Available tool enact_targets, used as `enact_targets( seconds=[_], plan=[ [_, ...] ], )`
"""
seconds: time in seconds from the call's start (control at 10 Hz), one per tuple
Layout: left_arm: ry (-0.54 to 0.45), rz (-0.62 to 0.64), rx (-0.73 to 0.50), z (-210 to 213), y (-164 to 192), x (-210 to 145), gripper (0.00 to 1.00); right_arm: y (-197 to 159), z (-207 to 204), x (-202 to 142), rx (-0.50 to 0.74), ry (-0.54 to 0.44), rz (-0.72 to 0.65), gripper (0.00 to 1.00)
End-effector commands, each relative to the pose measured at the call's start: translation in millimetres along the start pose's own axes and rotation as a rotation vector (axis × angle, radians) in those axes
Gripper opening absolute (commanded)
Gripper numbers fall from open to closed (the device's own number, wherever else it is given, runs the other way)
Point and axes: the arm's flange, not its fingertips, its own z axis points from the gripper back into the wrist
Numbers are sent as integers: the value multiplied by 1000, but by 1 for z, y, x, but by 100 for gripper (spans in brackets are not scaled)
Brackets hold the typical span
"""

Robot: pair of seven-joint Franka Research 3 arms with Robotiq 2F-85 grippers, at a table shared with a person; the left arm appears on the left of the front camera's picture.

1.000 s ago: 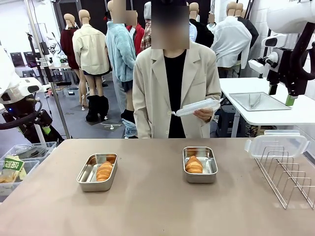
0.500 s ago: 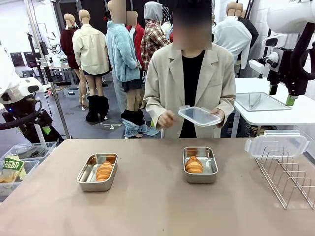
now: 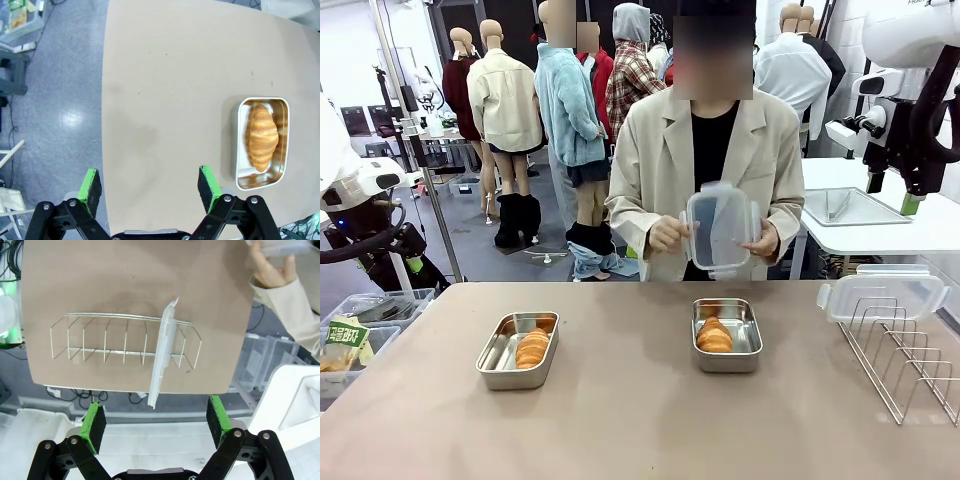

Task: Place the bread in airtight containers.
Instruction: Pick up one Airtight Container lid and hand it to the human.

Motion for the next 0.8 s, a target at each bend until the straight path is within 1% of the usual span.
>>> enact_targets(
  seconds=[0.0, 0.7],
  plan=[
    [-2, 15, 8, 1, 0, -1, 100, -1, 0, 0, 0, -8, 3, 100],
    [-2, 15, 8, 1, 0, -1, 100, -1, 0, 0, 0, -8, 3, 100]
  ],
)
